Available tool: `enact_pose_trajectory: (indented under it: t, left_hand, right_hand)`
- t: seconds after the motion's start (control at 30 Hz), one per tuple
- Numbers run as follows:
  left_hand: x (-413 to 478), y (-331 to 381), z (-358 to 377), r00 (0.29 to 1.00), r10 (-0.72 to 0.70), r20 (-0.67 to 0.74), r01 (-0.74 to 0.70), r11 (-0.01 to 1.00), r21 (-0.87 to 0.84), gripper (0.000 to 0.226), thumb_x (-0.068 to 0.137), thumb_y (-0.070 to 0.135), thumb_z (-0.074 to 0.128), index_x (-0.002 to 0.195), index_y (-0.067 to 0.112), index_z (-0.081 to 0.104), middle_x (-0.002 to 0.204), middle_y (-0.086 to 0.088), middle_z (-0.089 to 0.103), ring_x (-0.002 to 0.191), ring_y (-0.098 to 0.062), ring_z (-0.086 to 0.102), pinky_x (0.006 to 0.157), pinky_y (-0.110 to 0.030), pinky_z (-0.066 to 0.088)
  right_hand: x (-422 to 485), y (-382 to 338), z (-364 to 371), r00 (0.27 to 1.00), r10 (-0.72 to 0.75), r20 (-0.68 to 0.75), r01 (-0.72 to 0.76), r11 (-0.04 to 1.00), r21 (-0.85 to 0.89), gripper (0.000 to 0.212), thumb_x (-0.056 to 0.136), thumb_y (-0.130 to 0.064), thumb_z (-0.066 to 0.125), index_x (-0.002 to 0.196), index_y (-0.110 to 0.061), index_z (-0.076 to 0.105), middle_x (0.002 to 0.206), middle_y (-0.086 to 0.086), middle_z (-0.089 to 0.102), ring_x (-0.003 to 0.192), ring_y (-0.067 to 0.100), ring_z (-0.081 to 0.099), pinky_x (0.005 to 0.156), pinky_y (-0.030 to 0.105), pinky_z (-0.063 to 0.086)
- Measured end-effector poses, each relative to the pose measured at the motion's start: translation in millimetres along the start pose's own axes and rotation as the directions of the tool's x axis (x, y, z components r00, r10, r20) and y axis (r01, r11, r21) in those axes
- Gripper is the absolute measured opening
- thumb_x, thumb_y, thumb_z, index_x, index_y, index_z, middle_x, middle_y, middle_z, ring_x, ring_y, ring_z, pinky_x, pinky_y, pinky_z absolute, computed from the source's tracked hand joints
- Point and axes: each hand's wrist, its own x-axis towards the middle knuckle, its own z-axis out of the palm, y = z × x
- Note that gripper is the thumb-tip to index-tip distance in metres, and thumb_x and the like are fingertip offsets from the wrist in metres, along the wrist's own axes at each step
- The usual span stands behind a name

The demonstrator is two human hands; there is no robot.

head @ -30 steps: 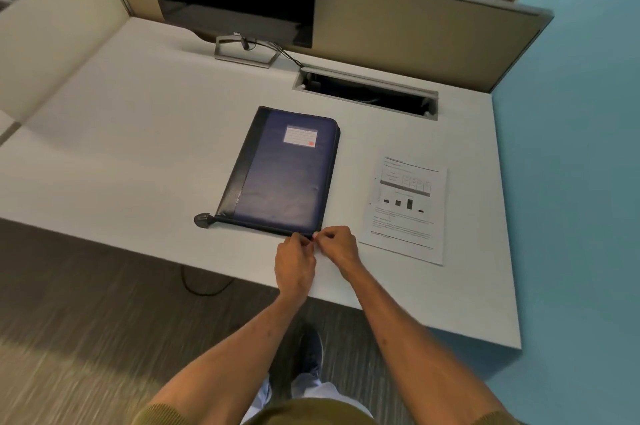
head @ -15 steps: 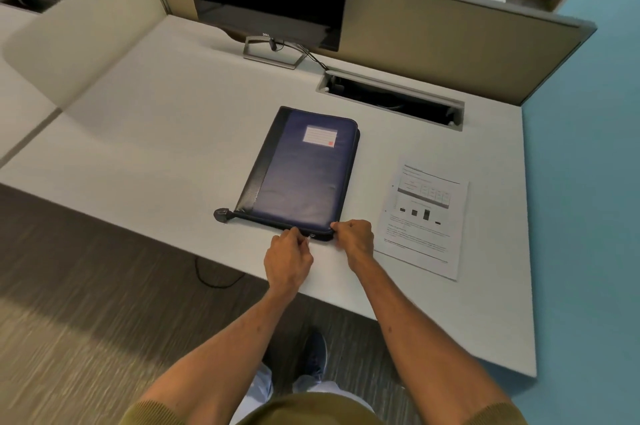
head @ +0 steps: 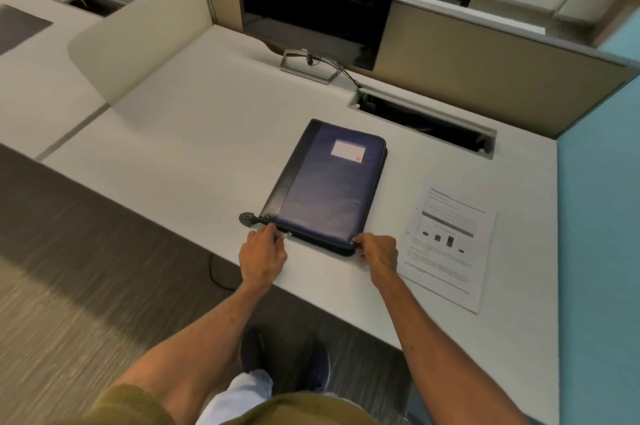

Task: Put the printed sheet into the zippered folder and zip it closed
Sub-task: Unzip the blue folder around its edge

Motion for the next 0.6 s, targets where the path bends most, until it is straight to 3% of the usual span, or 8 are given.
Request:
enact_pose_trajectory:
  t: [0.13,0.3,0.47,0.6]
  left_hand:
    - [10.0,-17.3,-7.4,1.0,0.003,-0.016,-0.003,0.999,0.044,0.009,0.101,0.03,0.063,0.094,0.026,0.06,0.093,0.006,0.068,0.084,-0.017,0.06,0.067,-0.04,0.057]
    - [14.7,-27.7,-13.1,0.998,0.066,0.014,-0.067,0.994,0.092,0.007,0.101,0.03,0.061,0.096,0.026,0.059,0.096,0.008,0.066,0.084,-0.018,0.06,0.066,-0.037,0.05]
    - [20.7,-36.2,-17.4,0.995,0.101,0.011,-0.101,0.99,0.099,0.005,0.099,0.028,0.06,0.097,0.025,0.056,0.093,0.008,0.062,0.079,-0.018,0.057,0.063,-0.036,0.045]
    - [24.1,-48.5,-16.4,0.996,0.09,0.001,-0.09,0.992,0.083,0.005,0.099,0.029,0.058,0.097,0.026,0.054,0.09,0.008,0.061,0.076,-0.019,0.057,0.063,-0.042,0.054]
  right_hand:
    - [-0.9,0.5,2.0,0.999,0.031,-0.022,-0.032,0.998,-0.046,0.021,0.075,-0.027,0.085,0.074,-0.009,0.075,0.068,0.006,0.077,0.07,0.027,0.077,0.077,0.041,0.064]
    - [-6.6,-1.5,7.2,0.999,0.044,-0.028,-0.046,0.996,-0.078,0.024,0.084,-0.025,0.083,0.072,-0.009,0.071,0.07,0.006,0.075,0.067,0.025,0.073,0.055,0.027,0.049]
    - [-7.7,-3.0,11.3,0.997,0.05,-0.06,-0.052,0.998,-0.026,0.017,0.086,-0.02,0.078,0.077,-0.005,0.073,0.073,0.008,0.076,0.067,0.024,0.07,0.07,0.035,0.055]
    - [-5.4,-5.2,14.4,0.996,0.042,-0.075,-0.045,0.999,-0.029,0.017,0.084,-0.02,0.076,0.079,-0.004,0.075,0.076,0.011,0.077,0.073,0.028,0.072,0.076,0.039,0.056]
